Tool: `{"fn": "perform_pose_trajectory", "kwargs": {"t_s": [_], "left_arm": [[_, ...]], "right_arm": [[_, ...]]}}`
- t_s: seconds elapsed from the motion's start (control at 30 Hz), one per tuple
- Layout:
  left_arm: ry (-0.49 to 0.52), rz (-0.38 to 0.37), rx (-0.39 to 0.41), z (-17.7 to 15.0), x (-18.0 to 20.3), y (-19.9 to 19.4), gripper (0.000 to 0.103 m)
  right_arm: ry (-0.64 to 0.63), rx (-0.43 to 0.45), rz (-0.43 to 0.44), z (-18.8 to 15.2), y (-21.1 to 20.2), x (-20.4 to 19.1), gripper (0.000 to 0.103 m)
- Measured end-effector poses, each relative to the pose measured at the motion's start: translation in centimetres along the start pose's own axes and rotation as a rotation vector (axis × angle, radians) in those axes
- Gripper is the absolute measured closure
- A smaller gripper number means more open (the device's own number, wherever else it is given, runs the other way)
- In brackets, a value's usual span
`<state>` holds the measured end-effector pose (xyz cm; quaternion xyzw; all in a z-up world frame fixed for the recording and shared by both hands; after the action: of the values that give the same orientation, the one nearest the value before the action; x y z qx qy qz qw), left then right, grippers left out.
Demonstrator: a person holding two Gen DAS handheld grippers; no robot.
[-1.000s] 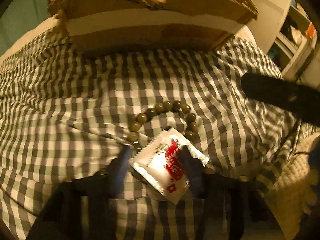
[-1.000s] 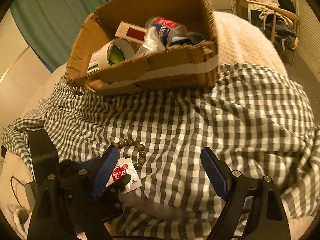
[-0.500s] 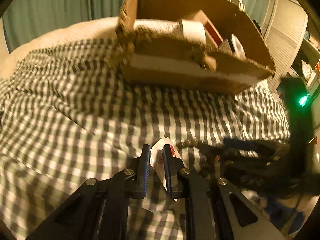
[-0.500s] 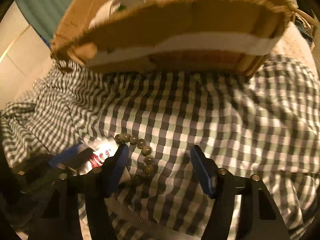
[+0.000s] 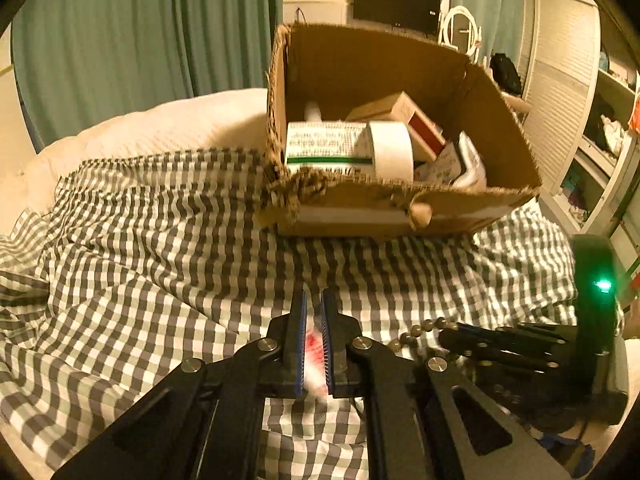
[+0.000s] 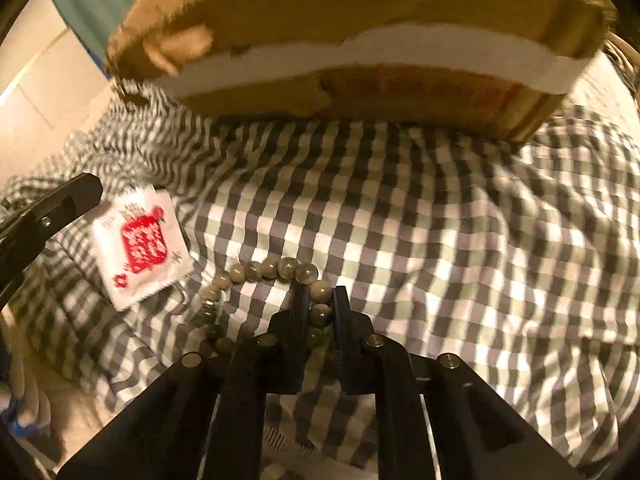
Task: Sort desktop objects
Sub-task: 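Grasp the red-printed sachet with the left tool while the right grasps the bead bracelet, then carry the sachet and bead bracelet over the cardboard box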
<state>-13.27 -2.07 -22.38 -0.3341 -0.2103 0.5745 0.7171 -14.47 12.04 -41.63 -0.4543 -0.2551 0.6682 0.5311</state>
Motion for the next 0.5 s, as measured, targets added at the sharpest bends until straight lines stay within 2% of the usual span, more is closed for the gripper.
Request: {"fn": "perform_pose_trajectory", "kwargs": {"t_s": [0.23,0.33,0.4,0.47,0.5], "left_arm": [[-0.026,-0.034,0.022,0.6,-0.1,-1.7,0.098],[-0.006,-0.052,-0.041,-0.2,0.4,-0.6,0.096],[-0.004,-0.035,-0.073,-0.9,0.5,0.5,0.086],[0.016,-0.04,-0.146,-1.8,0.7,2.4,0.04],[0.024,-0.023,-0.169,-2.3,0.8,3.2,0.036]], "right_arm": [[0.021,0.138,0.03,0.0,-5.9,0.5,0.092],[0.025,0.196,0.031,0.3,-8.2,0.3,0.092],[0.019,0.236,0.025,0.8,-10.0,0.5,0.092],[0.021,0.269,0.019,1.1,-11.5,0.6,0.092],[0.026,0.286,0.022,1.4,-12.5,0.8,0.092]]}}
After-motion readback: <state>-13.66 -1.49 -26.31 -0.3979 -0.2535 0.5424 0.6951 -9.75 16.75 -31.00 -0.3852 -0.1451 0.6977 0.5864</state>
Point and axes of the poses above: each gripper's, at about its wrist camera, not at the fingertips, and y roughly the way its jaws point, x to its right, z to its top, the point moved 6 cm from there along y, roughly the way its jaws point, and after that the axes turned 7 degrees about y, right-handed, at the moved point
